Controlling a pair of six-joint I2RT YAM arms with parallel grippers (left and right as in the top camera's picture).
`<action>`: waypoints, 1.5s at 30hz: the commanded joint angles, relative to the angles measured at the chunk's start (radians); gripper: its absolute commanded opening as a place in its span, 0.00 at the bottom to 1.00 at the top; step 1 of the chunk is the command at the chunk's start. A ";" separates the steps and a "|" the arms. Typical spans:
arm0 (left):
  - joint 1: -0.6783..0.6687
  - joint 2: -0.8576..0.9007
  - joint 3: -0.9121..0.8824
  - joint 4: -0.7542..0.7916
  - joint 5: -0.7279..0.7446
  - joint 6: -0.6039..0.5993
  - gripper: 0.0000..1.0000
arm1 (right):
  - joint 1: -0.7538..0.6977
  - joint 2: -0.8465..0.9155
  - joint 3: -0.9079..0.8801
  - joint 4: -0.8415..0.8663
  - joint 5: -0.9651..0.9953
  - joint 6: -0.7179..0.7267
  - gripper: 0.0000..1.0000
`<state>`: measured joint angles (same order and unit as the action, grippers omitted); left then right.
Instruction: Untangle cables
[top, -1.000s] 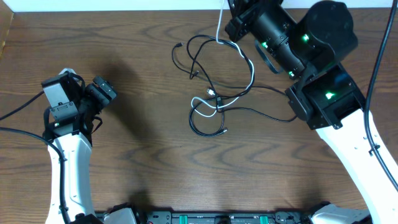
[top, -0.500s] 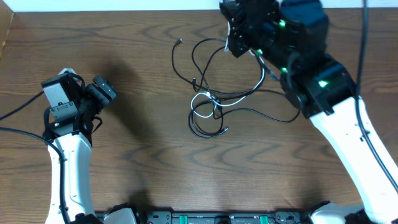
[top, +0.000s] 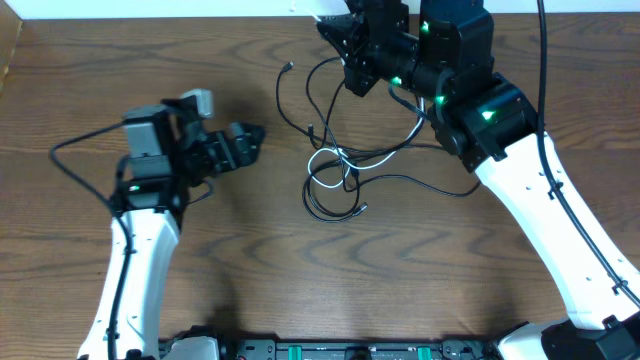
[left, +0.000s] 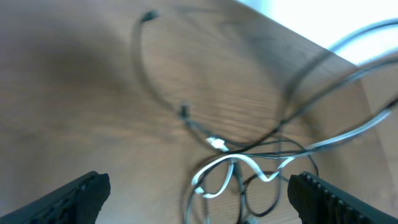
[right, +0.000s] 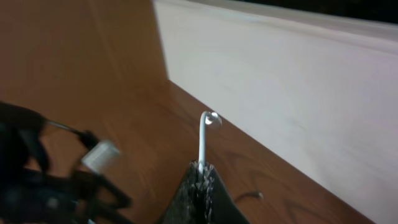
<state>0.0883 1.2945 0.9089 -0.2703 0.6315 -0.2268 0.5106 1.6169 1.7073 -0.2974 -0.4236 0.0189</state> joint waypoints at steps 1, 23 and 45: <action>-0.087 0.008 0.011 0.079 -0.062 0.047 0.96 | 0.002 0.001 0.018 0.017 -0.124 0.049 0.01; -0.368 0.279 0.011 0.500 -0.277 0.148 0.96 | 0.000 0.000 0.018 0.150 -0.428 0.119 0.01; -0.287 0.251 0.011 0.384 0.356 0.480 0.96 | -0.120 0.000 0.018 0.106 -0.564 0.154 0.01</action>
<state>-0.1864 1.5692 0.9096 0.1120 0.8879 0.1555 0.3809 1.6169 1.7073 -0.1978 -0.9398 0.1539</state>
